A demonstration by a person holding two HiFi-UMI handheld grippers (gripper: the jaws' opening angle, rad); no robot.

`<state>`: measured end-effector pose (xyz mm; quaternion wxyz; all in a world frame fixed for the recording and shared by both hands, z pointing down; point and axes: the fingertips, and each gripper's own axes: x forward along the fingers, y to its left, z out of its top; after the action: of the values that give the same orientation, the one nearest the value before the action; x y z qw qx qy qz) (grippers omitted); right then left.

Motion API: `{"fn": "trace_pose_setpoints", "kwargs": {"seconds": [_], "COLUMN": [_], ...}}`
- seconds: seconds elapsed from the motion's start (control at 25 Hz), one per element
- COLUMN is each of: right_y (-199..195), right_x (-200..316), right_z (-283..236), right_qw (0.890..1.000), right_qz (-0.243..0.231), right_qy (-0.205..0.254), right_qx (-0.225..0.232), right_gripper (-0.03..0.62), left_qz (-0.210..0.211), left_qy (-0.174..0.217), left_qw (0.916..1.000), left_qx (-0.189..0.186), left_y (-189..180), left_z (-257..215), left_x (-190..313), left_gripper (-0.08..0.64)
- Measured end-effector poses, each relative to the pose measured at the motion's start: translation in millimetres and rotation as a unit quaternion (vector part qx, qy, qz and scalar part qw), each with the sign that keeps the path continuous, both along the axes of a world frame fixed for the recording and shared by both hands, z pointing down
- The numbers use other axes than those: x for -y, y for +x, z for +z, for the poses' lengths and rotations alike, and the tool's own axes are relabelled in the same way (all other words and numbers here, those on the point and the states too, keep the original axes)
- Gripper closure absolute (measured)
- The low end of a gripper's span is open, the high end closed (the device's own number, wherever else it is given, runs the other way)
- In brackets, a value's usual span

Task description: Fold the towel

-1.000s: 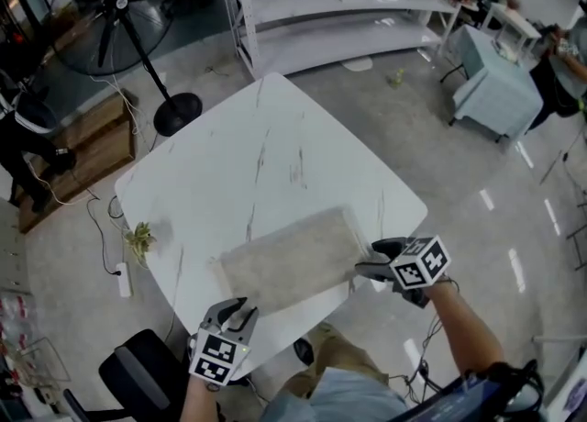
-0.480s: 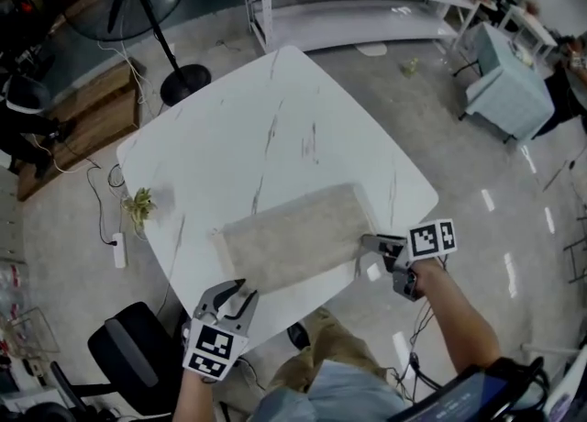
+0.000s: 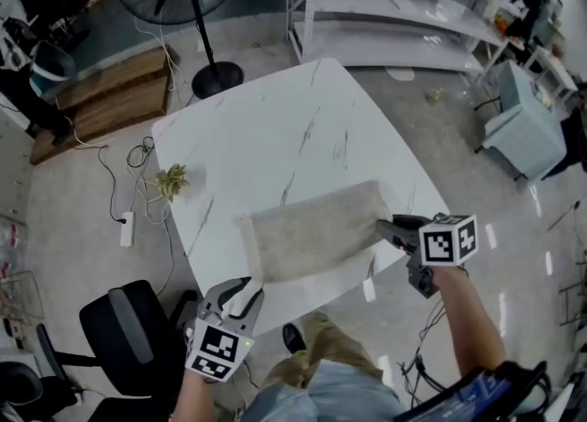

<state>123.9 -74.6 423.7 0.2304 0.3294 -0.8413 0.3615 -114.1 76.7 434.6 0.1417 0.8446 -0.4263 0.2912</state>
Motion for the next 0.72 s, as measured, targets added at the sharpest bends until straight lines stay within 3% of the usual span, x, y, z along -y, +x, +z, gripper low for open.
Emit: {"fn": "trace_pose_setpoints", "kwargs": {"seconds": [0.2,0.44,0.56,0.72], "right_y": [-55,-125,-158,-195], "right_x": [-5,-34,-48,-65], "right_z": [-35,-38,-27,-5], "right_qw": [0.988,0.942,0.920,0.898], "right_qz": [-0.106,-0.244,-0.292,-0.338], "right_qy": [0.083,0.155,0.172,0.178], "right_qx": [-0.078,-0.172,-0.198,-0.217], "right_gripper": [0.495,0.497,0.497,0.497], "left_qz": [-0.027,-0.066,-0.084,-0.106], "left_qy": [0.020,0.029,0.030,0.024], "left_qw": [0.9994,0.9973,0.9959,0.9939], "left_qx": [-0.006,-0.015,-0.018,-0.022], "left_y": [-15,-34,-45,-56], "left_z": [-13,-19,-18,-14], "left_x": [-15,-40,-52,-67], "left_gripper": [0.448,0.448,0.448,0.448]}}
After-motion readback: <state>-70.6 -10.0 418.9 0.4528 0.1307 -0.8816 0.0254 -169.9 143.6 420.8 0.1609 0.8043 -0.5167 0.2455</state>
